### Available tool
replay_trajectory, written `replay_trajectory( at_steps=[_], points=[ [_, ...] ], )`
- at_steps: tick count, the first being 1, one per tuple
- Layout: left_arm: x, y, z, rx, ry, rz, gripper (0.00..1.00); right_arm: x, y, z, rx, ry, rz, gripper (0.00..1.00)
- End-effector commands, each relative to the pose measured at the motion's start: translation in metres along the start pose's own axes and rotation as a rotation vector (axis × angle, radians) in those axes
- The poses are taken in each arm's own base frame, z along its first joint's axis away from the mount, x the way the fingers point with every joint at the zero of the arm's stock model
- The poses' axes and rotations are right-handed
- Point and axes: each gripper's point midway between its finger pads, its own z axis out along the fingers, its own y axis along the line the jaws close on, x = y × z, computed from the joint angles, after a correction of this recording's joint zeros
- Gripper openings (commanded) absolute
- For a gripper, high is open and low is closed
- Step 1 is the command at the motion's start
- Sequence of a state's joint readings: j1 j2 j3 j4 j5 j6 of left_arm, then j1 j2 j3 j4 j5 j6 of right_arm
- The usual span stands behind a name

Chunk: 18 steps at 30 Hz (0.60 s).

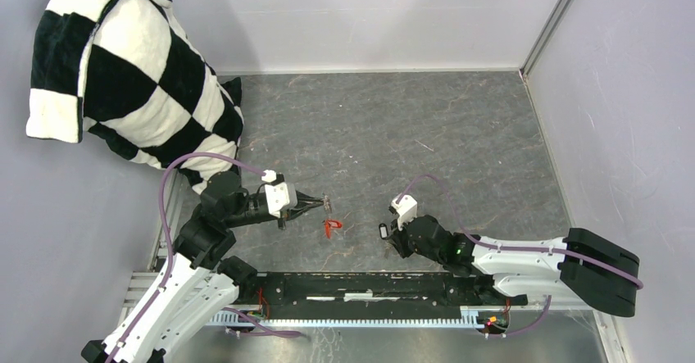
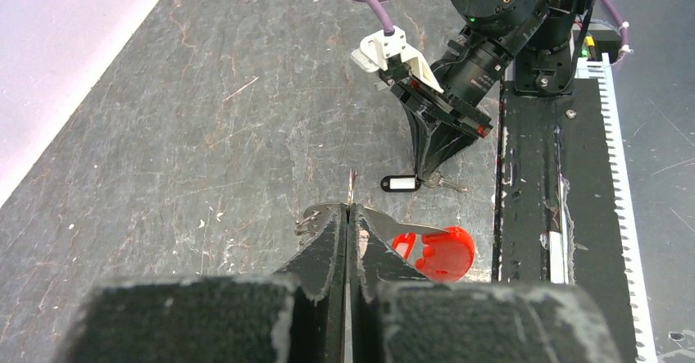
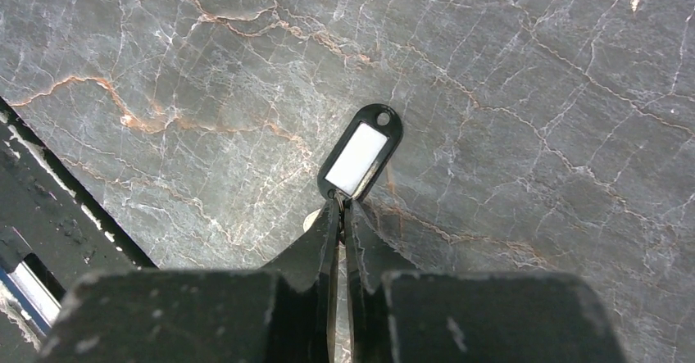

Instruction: Put the keys on the keyring

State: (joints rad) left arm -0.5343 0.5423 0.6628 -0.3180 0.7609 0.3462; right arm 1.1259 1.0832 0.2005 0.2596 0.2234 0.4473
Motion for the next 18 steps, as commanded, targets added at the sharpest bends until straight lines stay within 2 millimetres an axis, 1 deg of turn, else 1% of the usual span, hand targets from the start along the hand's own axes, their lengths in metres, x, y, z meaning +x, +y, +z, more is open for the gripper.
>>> replay_trajectory(
  at_steps=[1,4,9,13,18],
  points=[
    [-0.019,0.004,-0.003,-0.005,-0.036,0.078,0.02,-0.004,-0.001,0.001,0.019,0.002,-0.020,0.06],
    [-0.018,0.004,-0.003,-0.003,-0.033,0.079,0.02,-0.008,0.001,0.001,0.011,-0.009,-0.025,0.00],
    [-0.015,0.004,-0.002,-0.002,-0.028,0.074,0.02,-0.019,0.007,-0.002,-0.023,-0.053,-0.038,0.00],
    [-0.011,0.003,-0.001,0.001,-0.021,0.064,0.02,-0.042,0.016,-0.010,-0.063,-0.130,-0.045,0.00],
    [-0.007,0.003,0.000,0.001,-0.015,0.057,0.02,-0.069,0.037,-0.025,-0.172,-0.220,-0.040,0.00]
  ],
)
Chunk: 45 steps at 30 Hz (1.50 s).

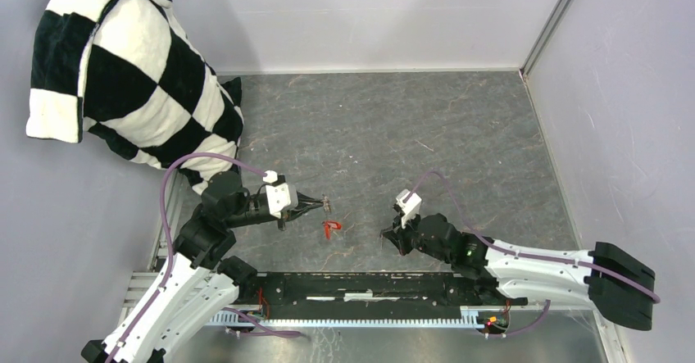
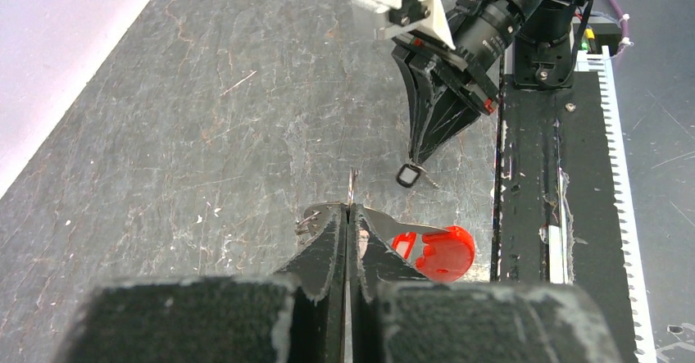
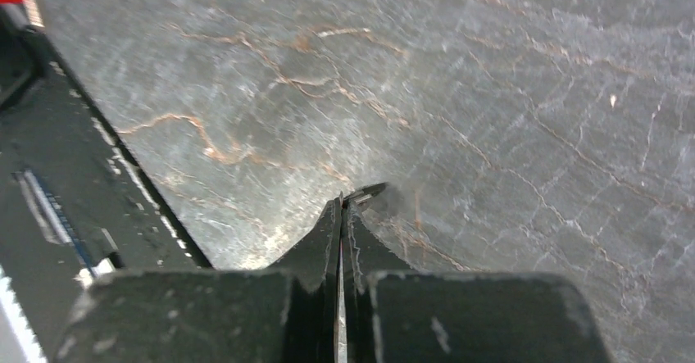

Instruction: Put the keys on the keyring

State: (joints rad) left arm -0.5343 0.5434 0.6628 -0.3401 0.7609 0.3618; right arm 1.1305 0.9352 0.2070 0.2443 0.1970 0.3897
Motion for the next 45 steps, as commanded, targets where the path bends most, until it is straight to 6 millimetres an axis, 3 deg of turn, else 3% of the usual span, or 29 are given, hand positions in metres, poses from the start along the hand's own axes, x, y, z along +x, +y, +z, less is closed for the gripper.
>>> replay_trajectory(
  at_steps=[1,5,11,17,24,36,45],
  points=[
    [-0.011,0.005,0.001,-0.005,-0.030,0.056,0.02,-0.043,0.025,-0.007,-0.107,-0.123,-0.005,0.00],
    [-0.009,0.005,0.002,-0.001,-0.027,0.052,0.02,-0.080,0.039,-0.017,-0.155,-0.200,-0.031,0.00],
    [-0.005,0.006,0.005,0.003,-0.019,0.052,0.02,-0.138,0.075,-0.029,-0.285,-0.283,-0.082,0.00],
    [-0.005,0.008,0.005,-0.006,-0.015,0.058,0.02,-0.176,0.099,-0.038,-0.359,-0.356,-0.097,0.00],
    [-0.005,0.015,0.005,-0.042,-0.011,0.035,0.02,-0.195,0.113,-0.036,-0.360,-0.383,-0.121,0.00],
    [-0.001,0.025,0.009,-0.096,0.007,-0.052,0.02,-0.225,0.118,-0.041,-0.261,-0.484,-0.142,0.00],
    [-0.004,0.025,0.009,-0.091,-0.006,-0.040,0.02,-0.243,0.129,-0.027,-0.244,-0.470,-0.163,0.00]
  ],
)
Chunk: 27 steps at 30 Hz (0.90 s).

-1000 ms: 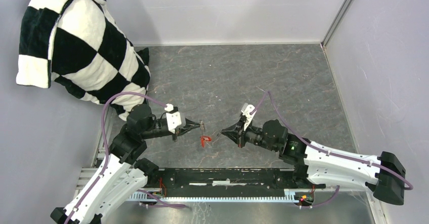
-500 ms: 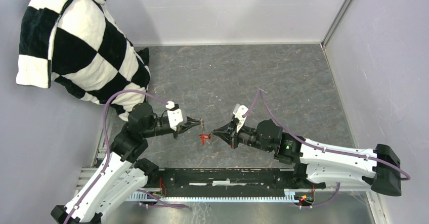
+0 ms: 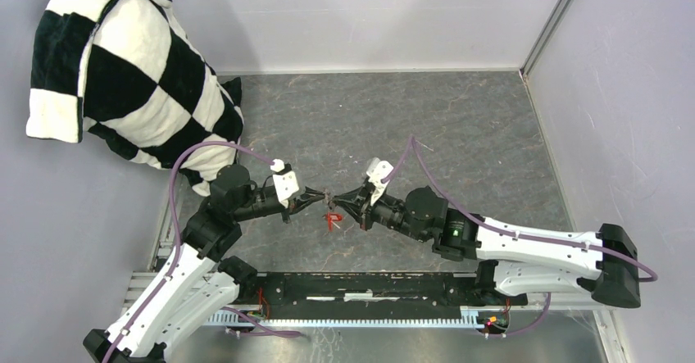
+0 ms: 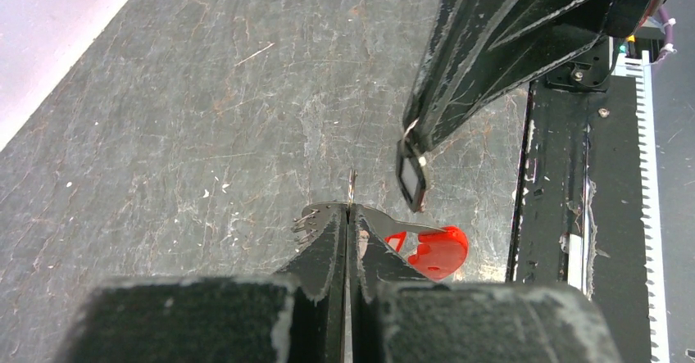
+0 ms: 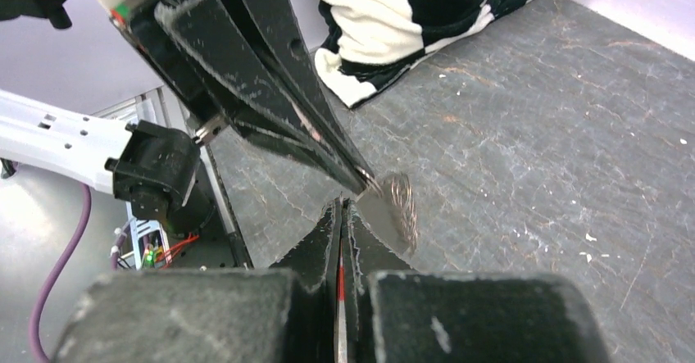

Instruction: Put the keys on the keyring

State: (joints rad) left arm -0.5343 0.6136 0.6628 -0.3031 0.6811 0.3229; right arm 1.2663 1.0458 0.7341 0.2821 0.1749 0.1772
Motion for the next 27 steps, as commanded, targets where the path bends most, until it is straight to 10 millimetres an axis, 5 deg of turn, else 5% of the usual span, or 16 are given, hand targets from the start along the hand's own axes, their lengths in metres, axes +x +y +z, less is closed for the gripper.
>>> replay_trajectory(
  at_steps=[1,27],
  points=[
    [-0.018,0.005,0.000,-0.023,-0.059,0.021,0.02,-0.032,0.004,0.014,0.009,-0.060,-0.013,0.00],
    [-0.024,0.003,-0.003,-0.019,-0.079,0.031,0.02,-0.030,0.001,0.024,0.039,-0.060,0.017,0.00]
  ],
)
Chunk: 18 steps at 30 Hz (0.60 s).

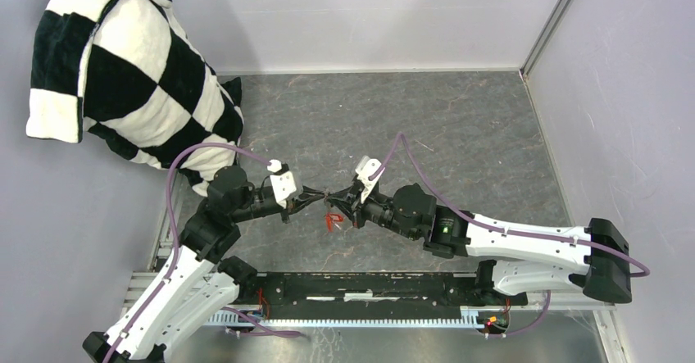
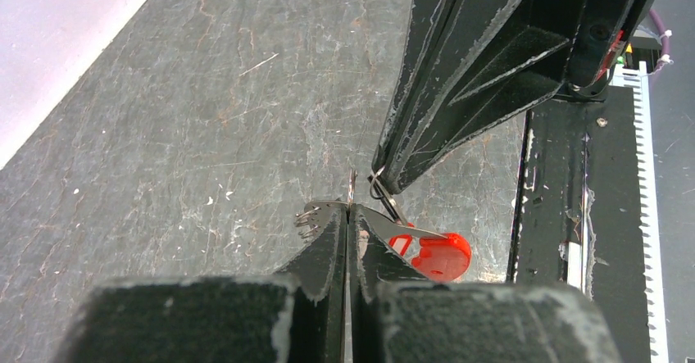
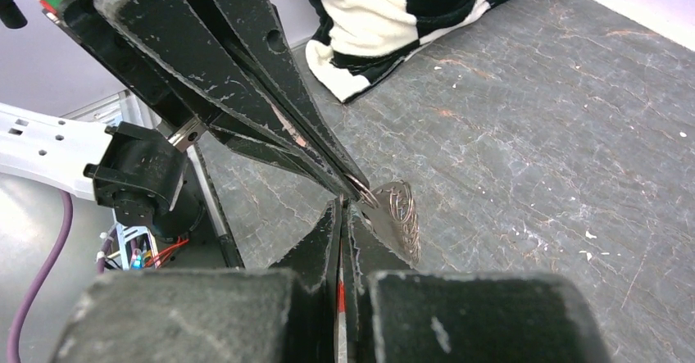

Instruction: Put the keys on the keyring

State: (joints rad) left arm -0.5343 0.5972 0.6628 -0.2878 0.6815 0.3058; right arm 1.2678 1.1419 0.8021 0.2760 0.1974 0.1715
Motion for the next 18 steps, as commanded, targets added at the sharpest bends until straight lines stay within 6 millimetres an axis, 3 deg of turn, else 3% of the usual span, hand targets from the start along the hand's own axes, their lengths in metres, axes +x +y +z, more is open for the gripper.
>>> replay_trajectory(
  at_steps=[1,18],
  points=[
    [-0.0171,0.0024,-0.0006,-0.008,-0.057,0.034,0.02,-0.0332,0.0003,0.0030,0.021,-0.091,0.034,0.00],
    [-0.0162,-0.0071,-0.0023,0.047,-0.071,0.116,0.02,-0.0362,-0.0012,0.0008,0.032,-0.126,0.084,0.00]
  ],
)
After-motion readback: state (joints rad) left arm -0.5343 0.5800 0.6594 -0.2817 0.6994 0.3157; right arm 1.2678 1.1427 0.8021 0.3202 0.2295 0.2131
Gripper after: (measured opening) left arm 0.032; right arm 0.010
